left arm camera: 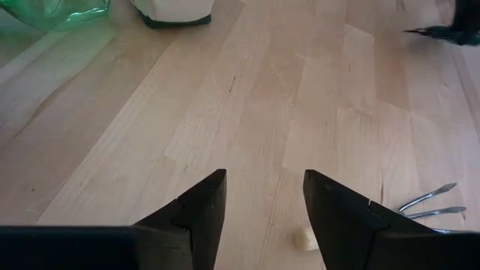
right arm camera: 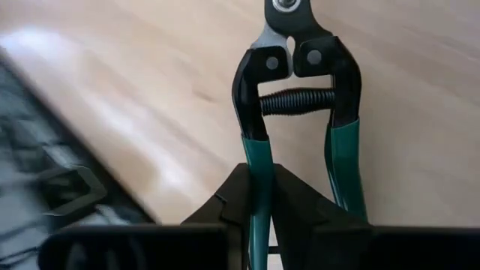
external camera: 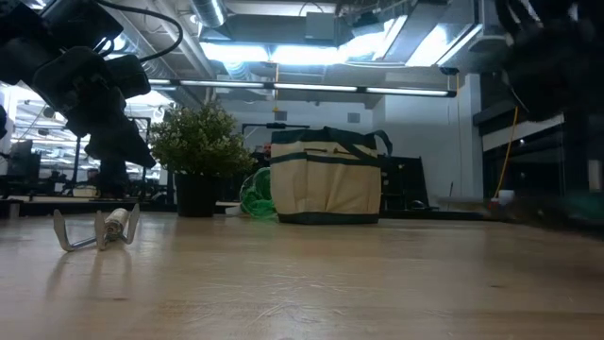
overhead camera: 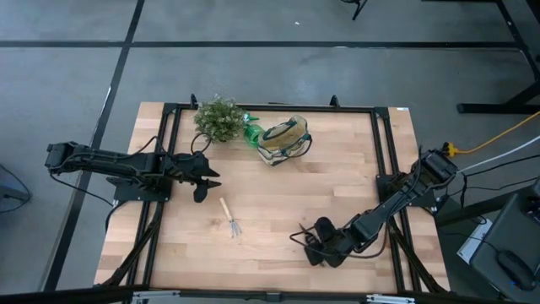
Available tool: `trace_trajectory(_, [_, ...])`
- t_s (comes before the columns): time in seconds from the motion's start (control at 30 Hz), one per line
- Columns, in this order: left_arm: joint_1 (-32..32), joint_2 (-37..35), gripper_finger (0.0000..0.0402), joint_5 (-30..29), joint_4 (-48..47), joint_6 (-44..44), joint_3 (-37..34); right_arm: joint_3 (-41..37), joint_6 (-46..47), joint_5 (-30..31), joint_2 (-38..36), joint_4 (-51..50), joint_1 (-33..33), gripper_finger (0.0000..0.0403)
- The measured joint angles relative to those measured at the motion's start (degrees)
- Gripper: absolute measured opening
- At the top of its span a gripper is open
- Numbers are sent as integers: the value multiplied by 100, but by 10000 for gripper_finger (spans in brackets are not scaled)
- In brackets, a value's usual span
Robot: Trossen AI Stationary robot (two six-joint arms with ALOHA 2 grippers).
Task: Pick & Place Garden tools in Gardening bag
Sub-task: Put the fruit pruner into the gardening bag
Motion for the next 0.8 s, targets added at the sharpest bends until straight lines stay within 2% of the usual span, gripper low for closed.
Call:
trace_trajectory(0.13, [1, 1, 174, -2, 0, 0, 2, 2, -175, 333, -2, 410, -106, 41])
trace_trajectory(0.8, [-1, 1, 175, 0, -2, 0, 2, 2, -2005, 293, -22, 2718, -1068, 40])
